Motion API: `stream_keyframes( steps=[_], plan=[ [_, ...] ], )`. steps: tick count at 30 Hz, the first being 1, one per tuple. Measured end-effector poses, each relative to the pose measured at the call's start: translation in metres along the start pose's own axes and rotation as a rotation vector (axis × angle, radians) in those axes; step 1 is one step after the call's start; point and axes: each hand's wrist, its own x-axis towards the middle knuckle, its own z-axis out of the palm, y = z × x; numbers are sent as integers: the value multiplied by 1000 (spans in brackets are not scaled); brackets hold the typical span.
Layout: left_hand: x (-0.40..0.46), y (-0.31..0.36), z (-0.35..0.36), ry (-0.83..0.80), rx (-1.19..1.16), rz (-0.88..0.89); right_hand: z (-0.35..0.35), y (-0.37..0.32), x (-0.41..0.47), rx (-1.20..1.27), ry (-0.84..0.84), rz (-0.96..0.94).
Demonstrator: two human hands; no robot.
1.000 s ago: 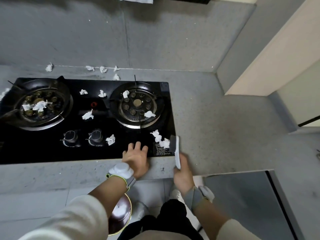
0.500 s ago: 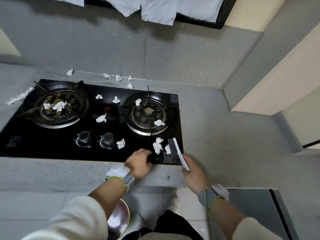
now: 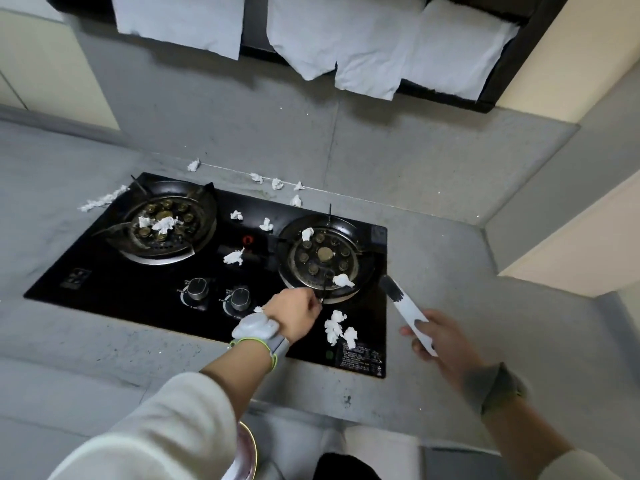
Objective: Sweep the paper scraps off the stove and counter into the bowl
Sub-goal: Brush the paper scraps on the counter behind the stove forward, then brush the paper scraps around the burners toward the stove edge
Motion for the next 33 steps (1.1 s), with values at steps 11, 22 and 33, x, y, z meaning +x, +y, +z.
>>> stream_keyframes(
  steps=[11, 22, 33],
  plan=[
    [32, 33, 10, -118, 217, -52, -37, -40, 45, 35, -255, -61],
    [116, 97, -149, 77, 256, -45, -83, -98, 101, -50, -697, -121],
    [177, 119, -198, 42, 111, -157, -11, -108, 148, -434, -421, -182]
  ],
)
